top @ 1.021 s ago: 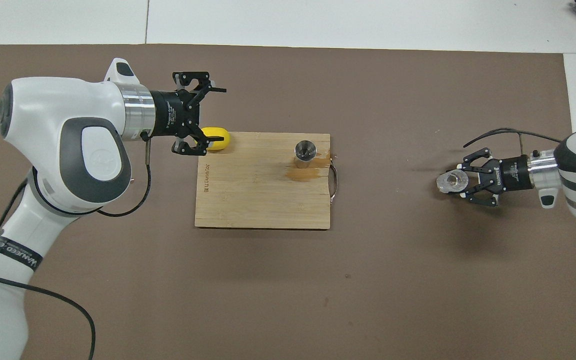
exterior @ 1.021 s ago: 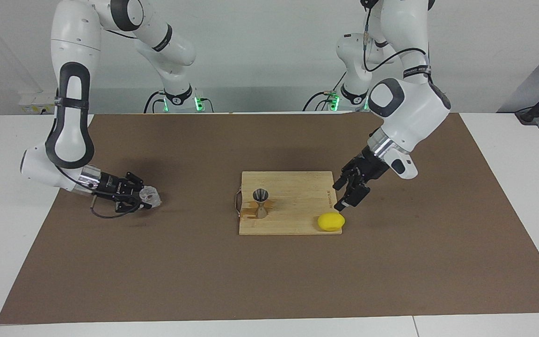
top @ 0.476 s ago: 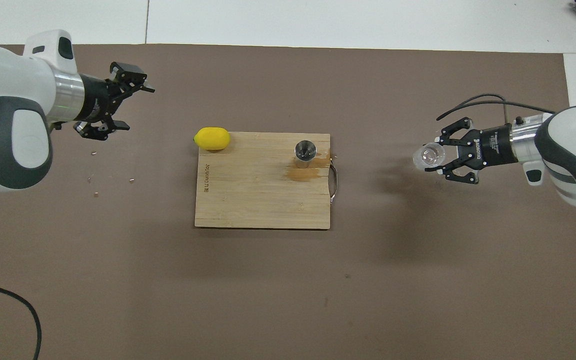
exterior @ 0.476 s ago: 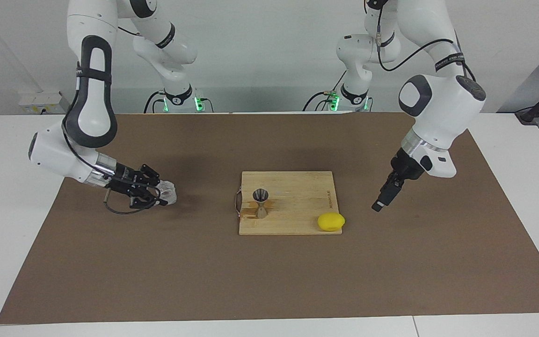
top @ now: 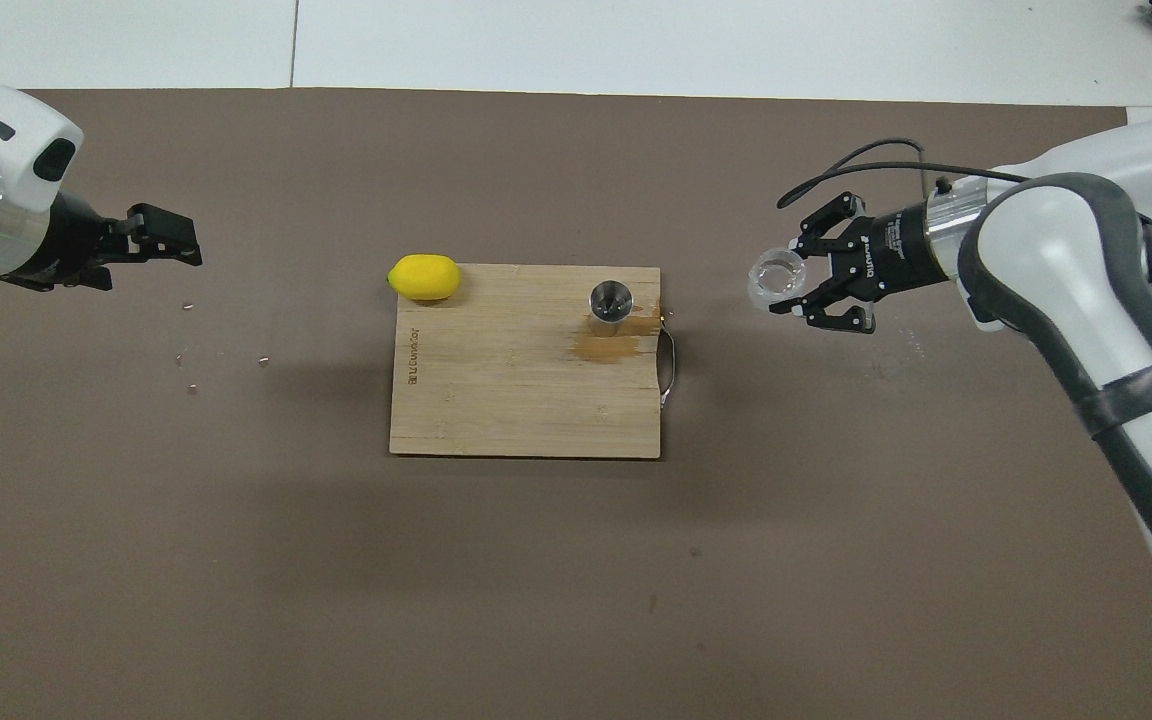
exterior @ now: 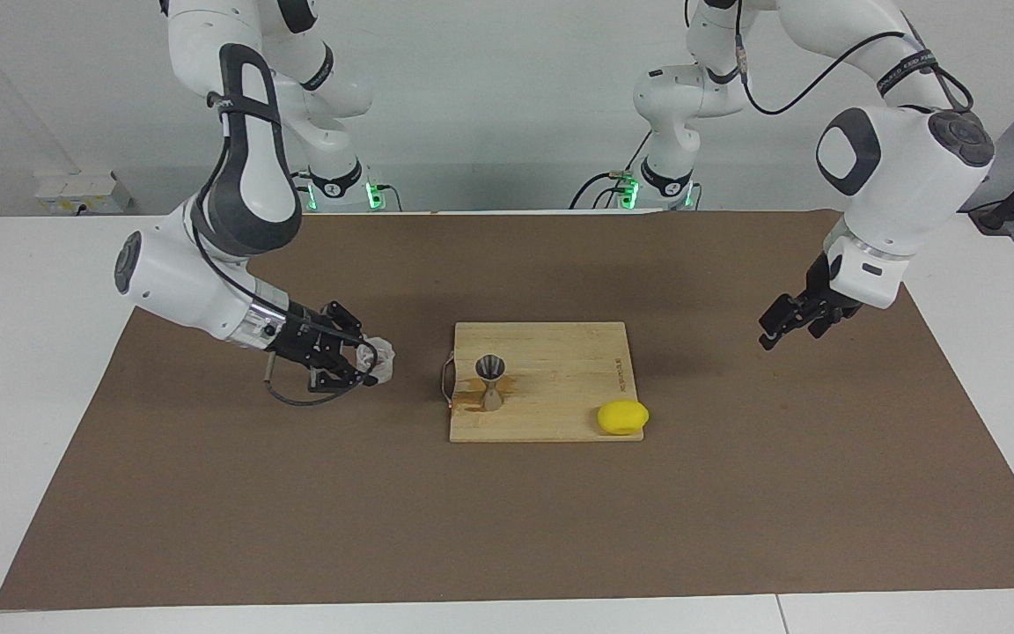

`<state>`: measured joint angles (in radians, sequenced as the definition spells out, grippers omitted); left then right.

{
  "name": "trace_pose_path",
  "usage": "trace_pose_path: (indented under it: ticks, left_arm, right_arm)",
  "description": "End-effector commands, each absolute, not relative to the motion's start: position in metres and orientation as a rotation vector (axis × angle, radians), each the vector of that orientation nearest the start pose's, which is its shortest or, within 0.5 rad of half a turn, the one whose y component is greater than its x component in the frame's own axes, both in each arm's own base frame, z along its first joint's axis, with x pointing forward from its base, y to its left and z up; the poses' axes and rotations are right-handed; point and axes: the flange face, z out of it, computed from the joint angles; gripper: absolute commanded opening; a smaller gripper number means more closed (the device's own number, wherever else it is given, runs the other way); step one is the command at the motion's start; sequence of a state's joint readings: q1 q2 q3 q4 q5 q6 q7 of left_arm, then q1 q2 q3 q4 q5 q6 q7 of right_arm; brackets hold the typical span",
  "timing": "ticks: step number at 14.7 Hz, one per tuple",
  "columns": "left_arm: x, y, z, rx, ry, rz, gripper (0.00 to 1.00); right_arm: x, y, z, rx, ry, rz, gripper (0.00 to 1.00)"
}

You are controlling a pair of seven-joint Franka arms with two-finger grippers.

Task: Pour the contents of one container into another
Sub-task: 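Move the glass cup with the right gripper above the dark cup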

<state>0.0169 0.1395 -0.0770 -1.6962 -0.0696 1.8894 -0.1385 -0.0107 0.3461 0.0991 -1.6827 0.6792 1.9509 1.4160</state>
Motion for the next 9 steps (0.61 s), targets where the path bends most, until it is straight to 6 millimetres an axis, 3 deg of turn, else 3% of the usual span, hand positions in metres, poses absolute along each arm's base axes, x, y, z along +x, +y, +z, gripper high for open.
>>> trace_pose_path:
  ticks: [1, 4, 6, 9]
  left_arm:
    - [0.576, -0.043, 0.55, -3.173, 0.084, 0.002, 1.0]
    - [0.54, -0.041, 0.591, -3.148, 0.201, 0.061, 1.0]
    - [0.526, -0.041, 0.608, -3.145, 0.202, 0.083, 1.0]
    - [0.527, -0.036, 0.63, -3.15, 0.185, 0.08, 1.0]
  right_arm:
    - [0.663, 0.125, 0.414, -1.802, 1.968, 0.642, 0.0]
    - [0.661, 0.162, 0.409, -1.846, 2.022, 0.591, 0.0]
    - [0.66, 0.18, 0.408, -1.93, 2.012, 0.525, 0.0]
    - [0.662, 0.204, 0.402, -2.027, 2.003, 0.453, 0.0]
